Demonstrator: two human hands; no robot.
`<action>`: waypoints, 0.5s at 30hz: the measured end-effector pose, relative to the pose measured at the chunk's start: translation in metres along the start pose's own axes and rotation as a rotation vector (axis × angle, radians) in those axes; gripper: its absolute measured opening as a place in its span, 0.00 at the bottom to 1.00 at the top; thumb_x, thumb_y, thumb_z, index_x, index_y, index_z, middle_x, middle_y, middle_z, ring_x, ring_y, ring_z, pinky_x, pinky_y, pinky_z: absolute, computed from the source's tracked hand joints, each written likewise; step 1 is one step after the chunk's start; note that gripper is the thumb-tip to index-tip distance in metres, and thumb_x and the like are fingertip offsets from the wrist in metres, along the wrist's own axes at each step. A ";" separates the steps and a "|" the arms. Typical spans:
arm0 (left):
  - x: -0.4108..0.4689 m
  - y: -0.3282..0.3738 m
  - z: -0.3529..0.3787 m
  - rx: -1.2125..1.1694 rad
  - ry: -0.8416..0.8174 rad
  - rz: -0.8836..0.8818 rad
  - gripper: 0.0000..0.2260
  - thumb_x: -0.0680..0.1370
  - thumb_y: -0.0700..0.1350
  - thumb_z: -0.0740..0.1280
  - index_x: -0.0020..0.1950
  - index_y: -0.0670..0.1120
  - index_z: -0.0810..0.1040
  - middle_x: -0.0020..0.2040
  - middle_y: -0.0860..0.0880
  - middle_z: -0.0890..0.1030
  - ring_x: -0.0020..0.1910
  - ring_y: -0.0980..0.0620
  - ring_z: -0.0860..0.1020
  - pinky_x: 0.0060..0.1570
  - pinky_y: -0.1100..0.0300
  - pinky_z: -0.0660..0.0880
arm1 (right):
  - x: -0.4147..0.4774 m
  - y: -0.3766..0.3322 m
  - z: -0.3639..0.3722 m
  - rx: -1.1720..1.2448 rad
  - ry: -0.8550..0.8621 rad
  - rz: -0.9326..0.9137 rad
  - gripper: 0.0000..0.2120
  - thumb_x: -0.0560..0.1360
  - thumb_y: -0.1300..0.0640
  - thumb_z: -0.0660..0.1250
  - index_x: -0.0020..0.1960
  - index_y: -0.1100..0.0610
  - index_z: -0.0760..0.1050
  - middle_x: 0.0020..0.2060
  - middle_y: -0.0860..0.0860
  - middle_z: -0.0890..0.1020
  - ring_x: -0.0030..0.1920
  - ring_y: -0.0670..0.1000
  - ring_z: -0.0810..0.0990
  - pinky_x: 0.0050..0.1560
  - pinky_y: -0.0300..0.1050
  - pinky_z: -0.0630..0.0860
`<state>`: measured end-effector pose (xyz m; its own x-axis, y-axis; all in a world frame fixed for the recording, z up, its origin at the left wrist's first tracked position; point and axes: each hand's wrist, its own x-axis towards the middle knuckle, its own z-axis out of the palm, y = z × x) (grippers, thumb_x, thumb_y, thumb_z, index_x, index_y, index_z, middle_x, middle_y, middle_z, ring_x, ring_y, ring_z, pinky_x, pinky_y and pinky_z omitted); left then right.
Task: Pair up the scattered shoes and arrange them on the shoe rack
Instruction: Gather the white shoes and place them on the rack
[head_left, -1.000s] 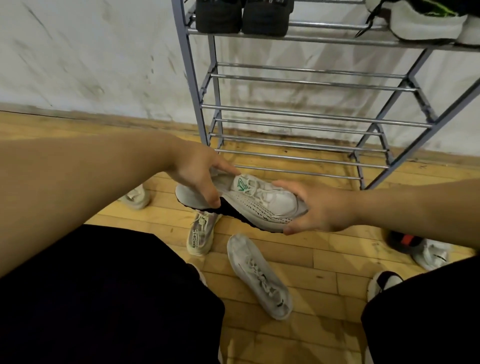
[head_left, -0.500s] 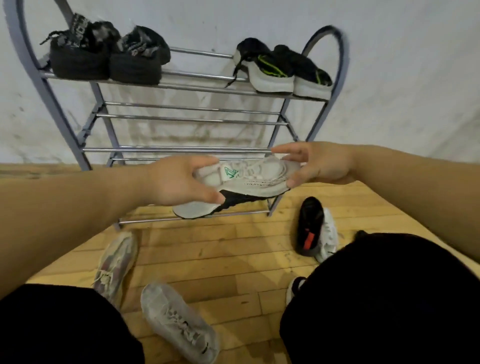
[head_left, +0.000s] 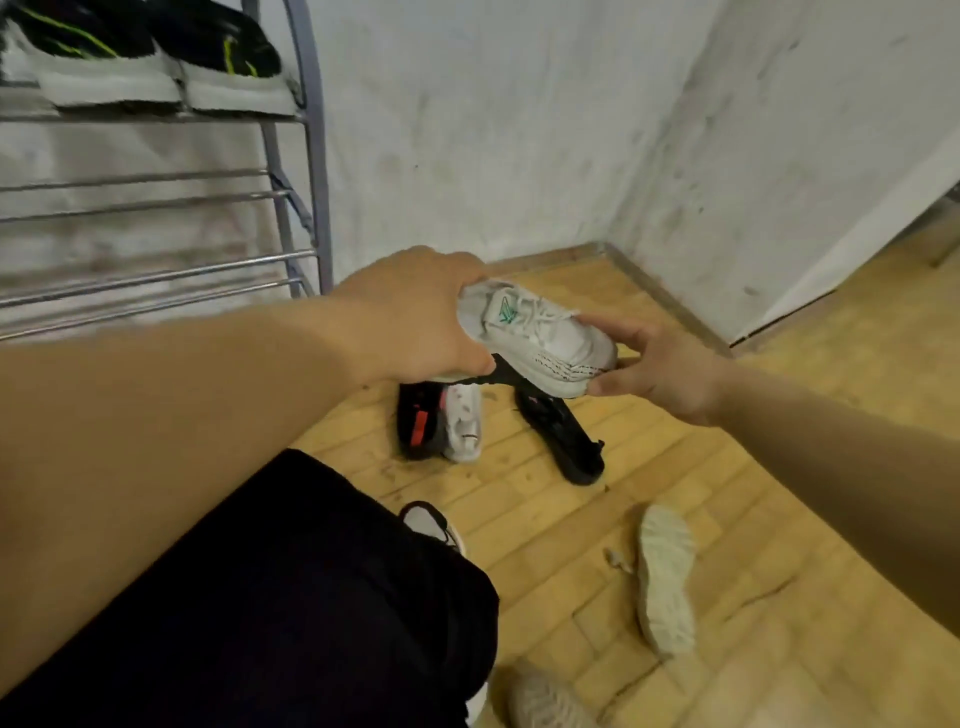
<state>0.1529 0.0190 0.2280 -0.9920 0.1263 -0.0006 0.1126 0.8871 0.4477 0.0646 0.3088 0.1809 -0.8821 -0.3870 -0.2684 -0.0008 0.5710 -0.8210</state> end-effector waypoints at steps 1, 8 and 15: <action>0.002 0.003 0.008 0.004 -0.023 0.007 0.35 0.66 0.62 0.77 0.71 0.58 0.72 0.56 0.54 0.77 0.55 0.48 0.77 0.56 0.49 0.78 | -0.004 0.010 0.001 0.031 0.013 0.007 0.40 0.66 0.70 0.79 0.73 0.45 0.74 0.70 0.44 0.76 0.61 0.54 0.84 0.67 0.55 0.77; 0.023 0.028 0.051 0.078 -0.157 0.053 0.34 0.69 0.65 0.74 0.72 0.61 0.71 0.65 0.56 0.77 0.60 0.50 0.76 0.54 0.55 0.74 | -0.025 0.094 -0.001 0.140 0.032 0.146 0.41 0.64 0.54 0.83 0.72 0.42 0.70 0.63 0.43 0.77 0.63 0.49 0.80 0.63 0.52 0.79; 0.032 0.017 0.058 0.181 -0.241 0.017 0.36 0.67 0.69 0.73 0.74 0.61 0.71 0.68 0.55 0.77 0.62 0.47 0.76 0.60 0.48 0.76 | -0.063 0.221 0.041 -0.235 0.079 0.637 0.40 0.69 0.45 0.79 0.76 0.45 0.66 0.74 0.54 0.69 0.70 0.57 0.72 0.67 0.51 0.73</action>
<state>0.1264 0.0642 0.1842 -0.9502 0.2242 -0.2164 0.1587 0.9459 0.2830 0.1389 0.4299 -0.0045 -0.7762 0.1259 -0.6178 0.4356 0.8155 -0.3811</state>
